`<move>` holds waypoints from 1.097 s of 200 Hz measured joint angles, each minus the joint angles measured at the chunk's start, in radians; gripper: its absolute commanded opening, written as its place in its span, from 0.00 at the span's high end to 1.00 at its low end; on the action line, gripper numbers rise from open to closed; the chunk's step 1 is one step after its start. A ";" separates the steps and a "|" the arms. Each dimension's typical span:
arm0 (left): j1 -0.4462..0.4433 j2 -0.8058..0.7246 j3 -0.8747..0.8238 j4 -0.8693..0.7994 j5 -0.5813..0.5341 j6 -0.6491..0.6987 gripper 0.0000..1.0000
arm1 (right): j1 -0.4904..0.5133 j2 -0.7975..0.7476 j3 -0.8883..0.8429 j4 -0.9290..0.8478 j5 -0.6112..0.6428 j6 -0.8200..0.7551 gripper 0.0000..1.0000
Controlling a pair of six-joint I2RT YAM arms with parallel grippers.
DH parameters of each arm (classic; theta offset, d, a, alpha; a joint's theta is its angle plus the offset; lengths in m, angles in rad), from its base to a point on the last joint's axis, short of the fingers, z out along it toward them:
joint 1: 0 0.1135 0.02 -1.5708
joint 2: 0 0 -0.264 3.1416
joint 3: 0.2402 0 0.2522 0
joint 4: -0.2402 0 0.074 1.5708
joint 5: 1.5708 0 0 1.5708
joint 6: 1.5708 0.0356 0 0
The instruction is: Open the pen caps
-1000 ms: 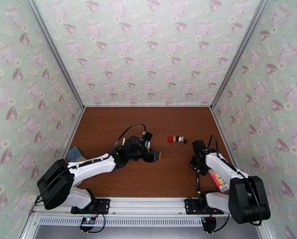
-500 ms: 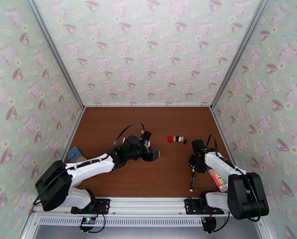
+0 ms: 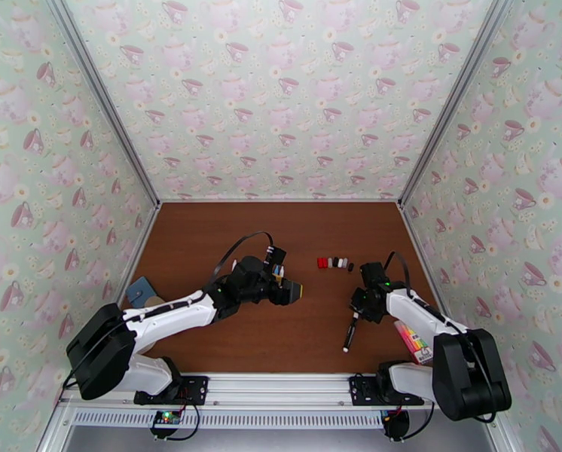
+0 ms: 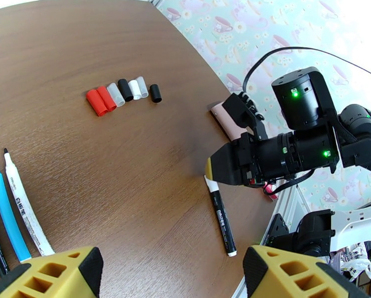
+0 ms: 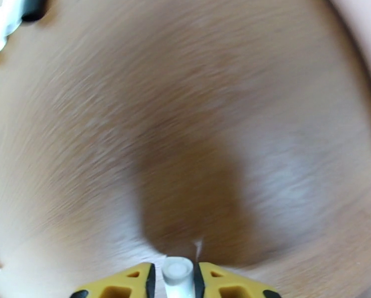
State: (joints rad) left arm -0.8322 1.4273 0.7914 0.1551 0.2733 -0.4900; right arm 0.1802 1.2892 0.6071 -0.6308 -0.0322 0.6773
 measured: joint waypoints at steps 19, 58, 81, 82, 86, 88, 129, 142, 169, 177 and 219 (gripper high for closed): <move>0.000 0.000 0.000 0.000 0.000 0.000 0.20 | 0.024 0.011 0.000 0.001 -0.002 -0.011 0.67; 0.000 0.000 0.000 -0.001 0.000 0.000 0.20 | 0.057 0.034 0.008 -0.010 0.015 -0.035 0.67; 0.000 0.000 0.000 -0.001 0.000 0.000 0.20 | 0.066 0.053 0.021 -0.026 0.034 -0.043 0.74; 0.000 0.000 0.000 -0.001 0.000 0.000 0.20 | 0.067 0.053 0.022 -0.026 0.034 -0.043 0.74; 0.000 0.000 0.000 -0.002 0.000 0.000 0.20 | 0.068 0.056 0.024 -0.029 0.039 -0.042 0.75; 0.000 -0.001 0.000 -0.002 0.000 0.000 0.20 | 0.069 0.058 0.027 -0.031 0.039 -0.044 0.75; 0.001 -0.016 0.000 -0.013 0.000 -0.016 0.20 | 0.121 0.076 0.066 -0.039 0.072 -0.061 0.82; 0.002 -0.024 0.000 -0.016 0.000 -0.022 0.20 | 0.140 0.072 0.087 -0.027 0.074 -0.064 0.84; 0.005 -0.037 -0.005 -0.014 0.001 -0.037 0.19 | 0.167 0.027 0.111 0.011 0.072 -0.072 0.86; 0.006 -0.039 -0.012 -0.009 0.003 -0.045 0.19 | 0.171 0.004 0.114 0.028 0.065 -0.073 0.86; 0.006 -0.038 -0.049 0.043 0.024 -0.102 0.20 | 0.174 -0.117 0.129 0.121 -0.022 -0.071 0.87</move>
State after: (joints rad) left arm -0.8261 1.3895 0.7422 0.1986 0.2977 -0.5922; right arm 0.3542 1.1717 0.7364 -0.5102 -0.0544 0.6060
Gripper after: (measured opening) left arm 0.802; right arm 0.167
